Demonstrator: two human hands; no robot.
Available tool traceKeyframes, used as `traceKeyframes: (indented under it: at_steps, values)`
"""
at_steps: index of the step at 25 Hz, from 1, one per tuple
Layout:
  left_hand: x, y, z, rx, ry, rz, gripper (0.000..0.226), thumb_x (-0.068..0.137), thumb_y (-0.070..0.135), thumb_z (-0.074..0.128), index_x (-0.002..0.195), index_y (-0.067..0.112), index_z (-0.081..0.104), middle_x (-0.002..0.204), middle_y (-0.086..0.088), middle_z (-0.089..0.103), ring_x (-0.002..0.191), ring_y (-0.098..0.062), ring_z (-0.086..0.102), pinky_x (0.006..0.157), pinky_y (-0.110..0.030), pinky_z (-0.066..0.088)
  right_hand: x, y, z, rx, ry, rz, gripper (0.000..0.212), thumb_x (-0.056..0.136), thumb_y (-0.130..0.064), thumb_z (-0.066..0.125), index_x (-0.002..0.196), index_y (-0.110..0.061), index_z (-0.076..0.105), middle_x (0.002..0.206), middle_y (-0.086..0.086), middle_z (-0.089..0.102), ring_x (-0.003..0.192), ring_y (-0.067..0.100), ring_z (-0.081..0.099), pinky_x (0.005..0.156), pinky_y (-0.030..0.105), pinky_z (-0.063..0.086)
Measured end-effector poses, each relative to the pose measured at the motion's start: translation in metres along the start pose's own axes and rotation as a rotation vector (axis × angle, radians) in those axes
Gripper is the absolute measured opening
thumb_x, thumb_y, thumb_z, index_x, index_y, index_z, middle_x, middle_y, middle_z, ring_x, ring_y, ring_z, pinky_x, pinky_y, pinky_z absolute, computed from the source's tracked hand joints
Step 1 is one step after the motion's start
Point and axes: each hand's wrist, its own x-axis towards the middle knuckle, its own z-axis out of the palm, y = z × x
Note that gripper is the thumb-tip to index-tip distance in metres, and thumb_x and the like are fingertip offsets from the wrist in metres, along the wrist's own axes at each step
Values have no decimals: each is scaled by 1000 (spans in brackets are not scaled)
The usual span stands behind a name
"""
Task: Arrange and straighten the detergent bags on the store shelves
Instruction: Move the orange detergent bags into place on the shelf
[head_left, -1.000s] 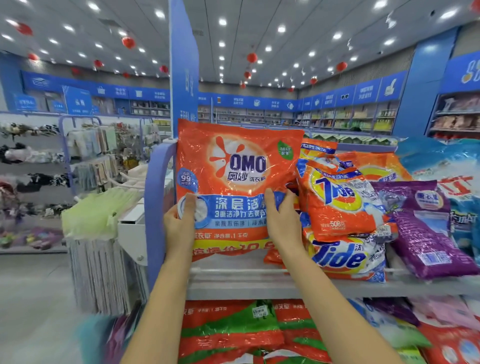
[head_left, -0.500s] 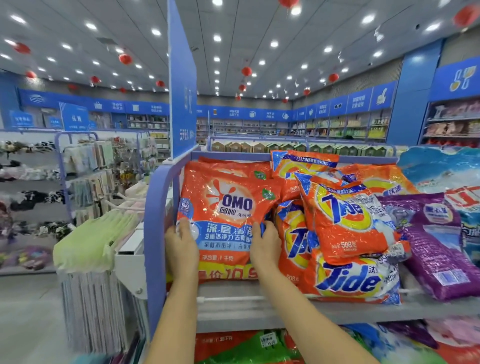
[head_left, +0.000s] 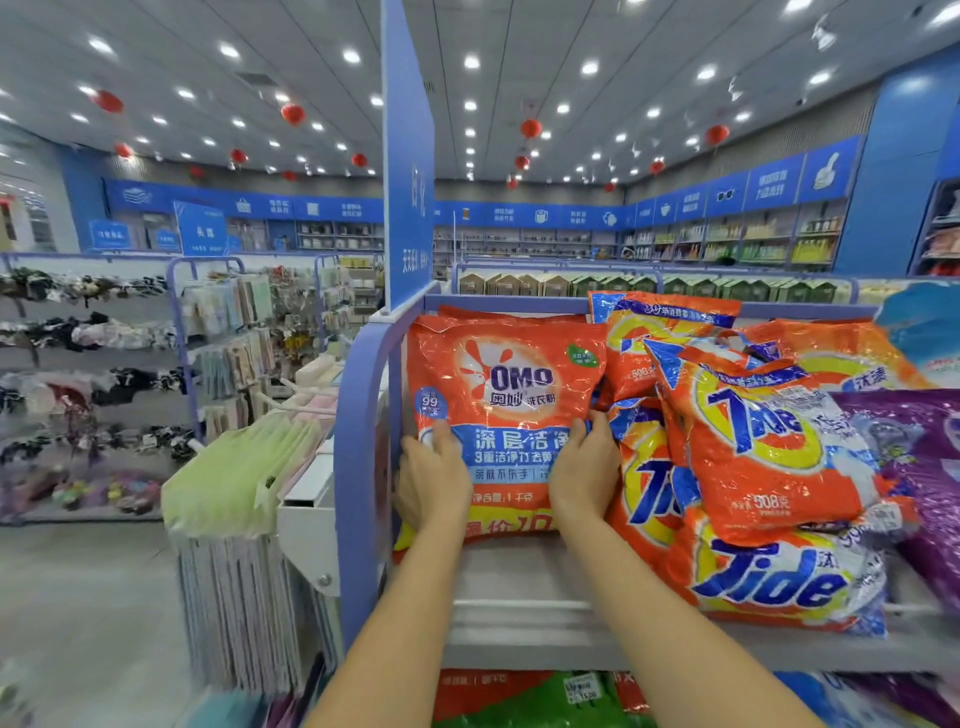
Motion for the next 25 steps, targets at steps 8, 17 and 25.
traceKeyframes:
  at_steps: [8, 17, 25]
  values:
    - [1, 0, -5, -126, -44, -46, 50, 100, 41, 25, 113, 5, 57, 113, -17, 62, 88, -27, 54, 72, -30, 36, -18, 0, -25, -7, -204, -78, 52, 97, -11, 37, 147, -14, 21, 150, 4, 30, 137, 19, 29, 109, 31, 28]
    - [-4, 6, -7, -184, 10, -108, 53, 100, 41, 23, 118, 3, 55, 116, -19, 61, 106, -36, 55, 79, -33, 38, -19, 14, -13, -786, -573, -815, 87, 70, -73, -13, 147, -32, -3, 158, 7, -3, 145, 30, -3, 115, 50, -2]
    - [-50, -16, -26, 475, -59, 772, 61, 93, 27, 50, 145, 10, 24, 153, -14, 20, 141, -30, 19, 114, -40, 19, -21, 23, -31, -750, -483, -683, 73, 85, -58, 2, 149, -24, -3, 157, 10, -8, 145, 24, -8, 115, 36, -6]
